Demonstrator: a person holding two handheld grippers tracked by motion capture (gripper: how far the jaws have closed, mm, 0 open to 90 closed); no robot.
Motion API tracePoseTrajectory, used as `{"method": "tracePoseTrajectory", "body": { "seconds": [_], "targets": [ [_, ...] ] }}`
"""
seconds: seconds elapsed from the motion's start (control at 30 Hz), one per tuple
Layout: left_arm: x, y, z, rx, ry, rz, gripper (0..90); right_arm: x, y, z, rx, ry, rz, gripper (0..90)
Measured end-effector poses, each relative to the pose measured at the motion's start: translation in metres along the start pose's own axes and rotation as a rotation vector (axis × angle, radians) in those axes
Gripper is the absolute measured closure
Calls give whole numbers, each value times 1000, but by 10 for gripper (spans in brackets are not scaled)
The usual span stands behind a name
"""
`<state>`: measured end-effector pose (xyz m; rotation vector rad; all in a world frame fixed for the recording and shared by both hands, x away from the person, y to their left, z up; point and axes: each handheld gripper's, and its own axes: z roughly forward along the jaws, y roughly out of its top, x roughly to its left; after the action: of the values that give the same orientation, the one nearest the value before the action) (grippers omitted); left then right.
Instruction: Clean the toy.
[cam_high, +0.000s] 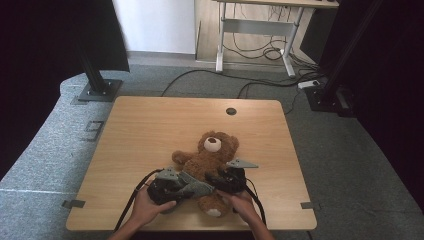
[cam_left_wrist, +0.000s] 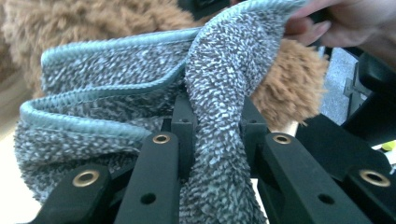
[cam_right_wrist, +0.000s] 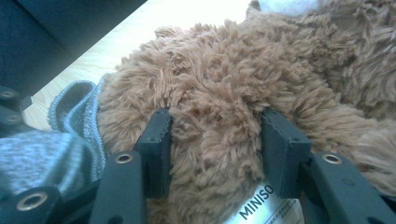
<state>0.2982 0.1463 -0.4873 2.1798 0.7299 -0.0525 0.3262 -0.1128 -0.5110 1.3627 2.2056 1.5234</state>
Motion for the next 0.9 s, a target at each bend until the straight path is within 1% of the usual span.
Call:
{"method": "tracePoseTrajectory", "body": {
  "seconds": [0.13,0.2,0.47,0.6,0.7,0.8,0.9],
  "targets": [
    [6,-3,-3,-1,11,-13,739,-1,0,0,2,15,9,495],
    [10,-4,-5,-1,19,-21,740,-1,-1,1,-2,27,21,494],
    [17,-9,-11,-2,37,-36,740,-1,-1,1,-5,36,28,489],
    [22,-13,-18,-10,43,-51,739,-2,-1,1,-7,40,29,483],
    [27,-16,-28,-29,44,-70,738,-3,-1,1,-7,41,27,482],
    [29,-16,-36,-50,51,-76,735,-3,-1,1,-11,44,30,481],
    [29,-13,-45,-89,42,-77,734,-3,-2,1,-11,45,31,480]
  ]
}}
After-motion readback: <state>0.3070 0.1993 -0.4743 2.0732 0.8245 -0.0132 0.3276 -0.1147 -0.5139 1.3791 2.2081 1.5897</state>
